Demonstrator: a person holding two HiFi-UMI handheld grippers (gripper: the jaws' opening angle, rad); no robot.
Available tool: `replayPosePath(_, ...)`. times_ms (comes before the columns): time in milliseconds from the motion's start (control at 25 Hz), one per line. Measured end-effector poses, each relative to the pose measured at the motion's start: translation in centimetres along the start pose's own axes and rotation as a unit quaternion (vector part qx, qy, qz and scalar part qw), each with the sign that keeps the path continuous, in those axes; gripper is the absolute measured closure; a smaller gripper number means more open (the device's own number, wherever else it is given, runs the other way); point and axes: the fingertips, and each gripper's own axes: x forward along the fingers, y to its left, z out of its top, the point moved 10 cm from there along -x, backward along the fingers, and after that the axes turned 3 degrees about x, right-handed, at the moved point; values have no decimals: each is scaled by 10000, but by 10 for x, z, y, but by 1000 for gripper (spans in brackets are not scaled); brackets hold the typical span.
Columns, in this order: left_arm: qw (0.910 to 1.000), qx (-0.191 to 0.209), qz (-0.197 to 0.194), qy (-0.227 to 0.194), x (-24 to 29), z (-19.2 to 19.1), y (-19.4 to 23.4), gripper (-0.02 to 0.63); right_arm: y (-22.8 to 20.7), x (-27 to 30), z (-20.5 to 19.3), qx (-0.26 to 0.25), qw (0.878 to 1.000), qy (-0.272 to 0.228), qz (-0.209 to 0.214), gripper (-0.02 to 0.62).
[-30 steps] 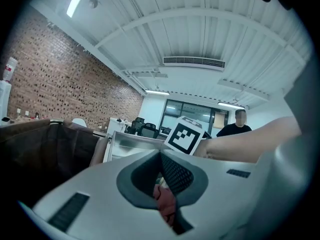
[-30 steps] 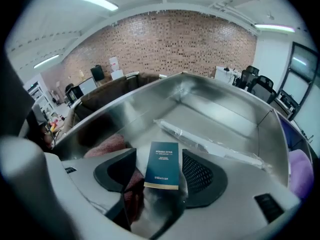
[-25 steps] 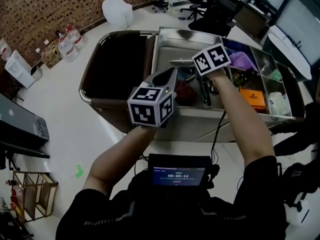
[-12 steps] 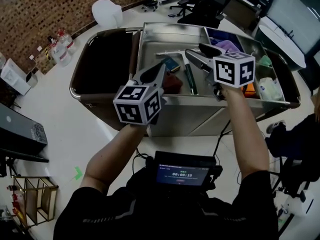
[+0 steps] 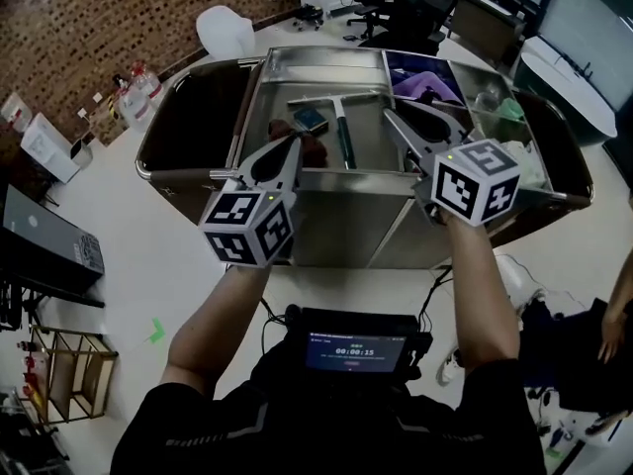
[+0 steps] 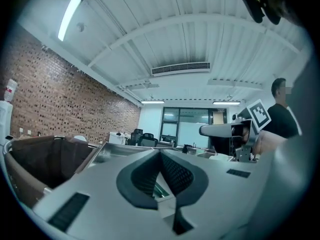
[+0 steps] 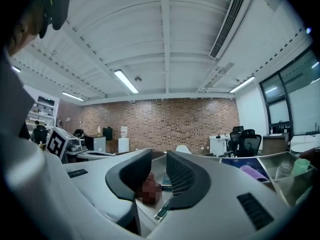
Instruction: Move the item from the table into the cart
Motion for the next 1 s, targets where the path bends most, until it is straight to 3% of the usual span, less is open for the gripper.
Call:
replayPosePath(80,9999,61,90,0,-13,-2,-14,604,2,-21,-3,-36,9999,-94,33,506)
replayPosePath(160,9997,161,176,-21,-26,-2,-23,604,7,-40,-6,-124,9997,-211,-16,589)
replayPosePath(400,9994,213,257,-59,-75,-10,-28,604,41,-82,-24,-255,9990,-343,-161,589)
replayPosePath(720,9992,352,80,-145,-163,-25,-16,603,120,-122,-53,-196,9967,-463,-641,589)
replayPosePath(1000,9995,292,33,-84,-201,-48,-4,603,154,-134,-89,-2,9940,-615,-909,589)
